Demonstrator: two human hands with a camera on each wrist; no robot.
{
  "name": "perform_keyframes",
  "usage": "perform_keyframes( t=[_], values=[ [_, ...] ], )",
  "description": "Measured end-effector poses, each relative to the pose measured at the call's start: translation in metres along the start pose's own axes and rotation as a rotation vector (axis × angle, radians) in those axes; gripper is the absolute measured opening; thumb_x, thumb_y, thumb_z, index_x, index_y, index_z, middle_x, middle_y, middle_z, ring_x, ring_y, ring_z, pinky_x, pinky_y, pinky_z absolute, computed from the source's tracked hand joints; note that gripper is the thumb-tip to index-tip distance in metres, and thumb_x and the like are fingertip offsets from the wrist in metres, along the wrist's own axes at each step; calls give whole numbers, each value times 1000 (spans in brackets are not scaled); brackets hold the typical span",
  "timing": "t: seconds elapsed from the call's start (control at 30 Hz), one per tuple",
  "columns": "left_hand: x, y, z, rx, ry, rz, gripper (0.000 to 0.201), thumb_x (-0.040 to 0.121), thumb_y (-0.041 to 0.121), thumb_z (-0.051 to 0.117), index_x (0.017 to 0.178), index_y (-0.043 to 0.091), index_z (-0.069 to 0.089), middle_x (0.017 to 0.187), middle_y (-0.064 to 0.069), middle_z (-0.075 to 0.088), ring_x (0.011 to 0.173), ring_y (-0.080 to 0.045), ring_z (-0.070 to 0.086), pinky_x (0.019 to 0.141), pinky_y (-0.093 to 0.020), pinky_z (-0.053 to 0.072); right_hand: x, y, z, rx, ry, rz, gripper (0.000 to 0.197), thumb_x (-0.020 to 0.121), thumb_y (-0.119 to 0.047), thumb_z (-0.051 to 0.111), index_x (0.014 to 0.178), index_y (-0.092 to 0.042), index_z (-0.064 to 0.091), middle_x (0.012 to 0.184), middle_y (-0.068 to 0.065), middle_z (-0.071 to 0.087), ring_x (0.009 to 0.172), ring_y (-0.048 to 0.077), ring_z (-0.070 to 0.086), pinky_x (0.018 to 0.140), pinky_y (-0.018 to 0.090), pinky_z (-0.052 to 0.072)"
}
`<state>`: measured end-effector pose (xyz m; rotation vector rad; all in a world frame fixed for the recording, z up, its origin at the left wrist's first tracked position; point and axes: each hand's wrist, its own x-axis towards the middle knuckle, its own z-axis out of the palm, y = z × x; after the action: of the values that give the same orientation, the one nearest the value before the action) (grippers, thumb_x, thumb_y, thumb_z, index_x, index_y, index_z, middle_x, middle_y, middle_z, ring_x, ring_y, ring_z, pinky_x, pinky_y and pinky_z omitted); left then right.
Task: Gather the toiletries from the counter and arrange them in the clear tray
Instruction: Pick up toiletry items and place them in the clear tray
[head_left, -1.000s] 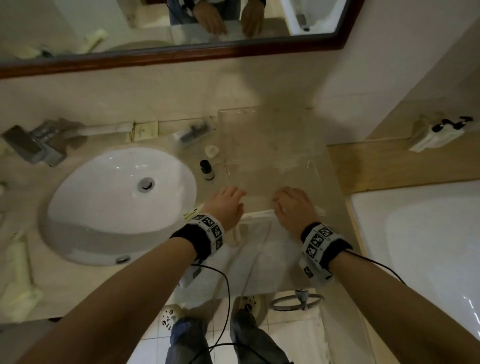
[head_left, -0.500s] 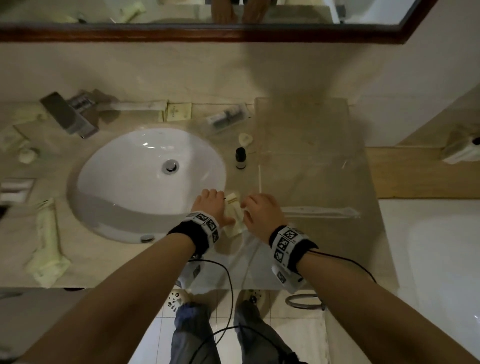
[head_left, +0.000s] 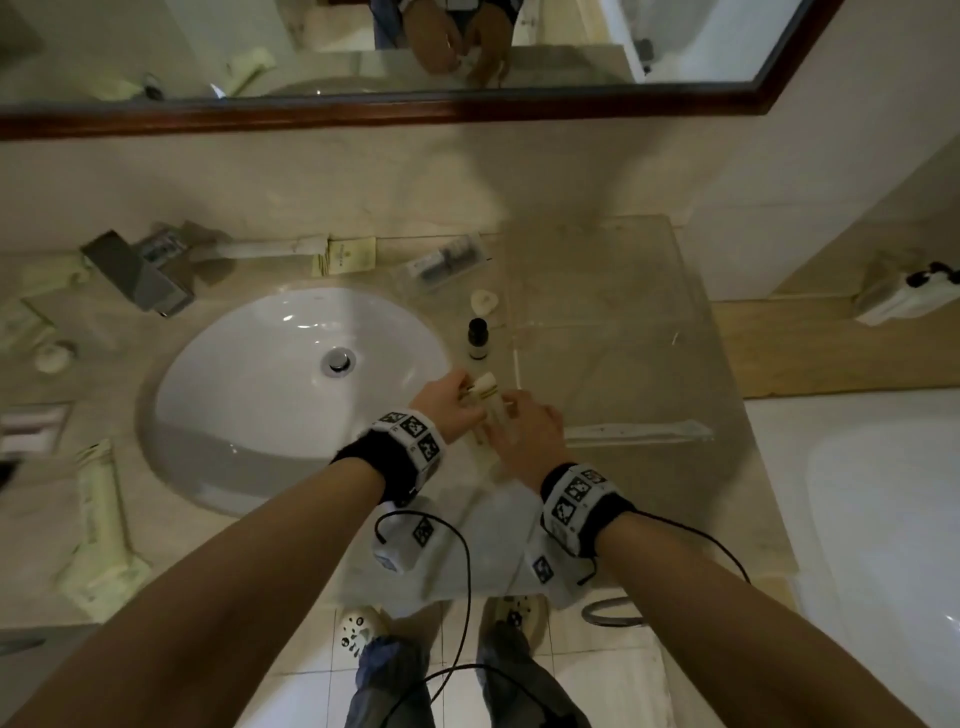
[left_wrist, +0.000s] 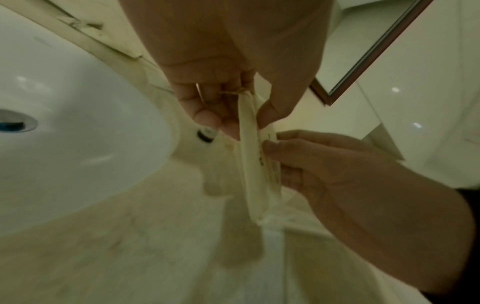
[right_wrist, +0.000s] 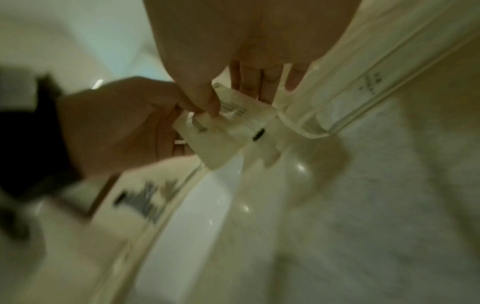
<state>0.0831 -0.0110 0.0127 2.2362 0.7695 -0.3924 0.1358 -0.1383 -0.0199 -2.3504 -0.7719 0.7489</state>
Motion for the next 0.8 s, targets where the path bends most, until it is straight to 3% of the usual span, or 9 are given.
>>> perform_keyframes(
  t=[0.1,0.23,0.33,0.43,0.5,0.63,0.73,0.8],
  values=[
    [6,24,-7,-52,45,57,37,89,24,55,121,7,47,109,-13,60,96,-27,58,77,-29,42,6,3,-22,360,110,87,27,91,-24,54,111,-6,52,101,8,60,88,21,55,79,33,42],
    [15,43,5,-105,75,82,42,92,26,53,128,8,41,118,-8,58,97,-25,59,83,-32,46,13,34,-68,481,310,228,21,91,-18,50,108,-5,53,93,6,56,86,25,55,75,35,44],
    [18,44,25,-45,62,86,37,92,25,52,125,10,44,117,-6,58,89,-21,57,83,-33,48,26,72,-100,398,446,346,32,92,-20,48,120,-5,48,108,11,56,105,33,55,89,41,44],
    [15,41,41,-9,43,72,36,91,23,52,125,11,44,116,-5,59,92,-22,59,86,-34,48,38,106,-113,152,554,499,47,89,-21,51,133,-9,41,140,15,40,128,34,36,108,46,26],
    [13,40,45,-4,36,52,37,92,22,51,127,11,43,118,-4,58,92,-21,58,87,-33,47,39,116,-112,57,527,449,44,87,-19,52,130,-10,44,143,15,35,130,35,31,110,47,23],
    [17,45,47,42,47,38,35,92,21,50,125,10,45,119,-5,59,98,-25,60,89,-34,46,38,118,-100,-236,243,179,27,86,-22,55,112,-16,58,137,7,39,125,30,34,103,43,32],
    [21,49,45,65,40,22,34,93,21,49,125,10,46,119,-6,59,100,-26,60,89,-34,47,37,120,-94,-330,109,199,33,83,-27,56,114,-14,55,136,10,38,123,32,35,100,43,35],
    [22,51,43,76,50,18,34,93,22,49,124,11,47,119,-6,60,100,-26,60,89,-34,47,37,123,-95,-363,109,203,32,85,-26,53,114,-12,55,136,12,39,122,33,36,98,43,36]
  ],
)
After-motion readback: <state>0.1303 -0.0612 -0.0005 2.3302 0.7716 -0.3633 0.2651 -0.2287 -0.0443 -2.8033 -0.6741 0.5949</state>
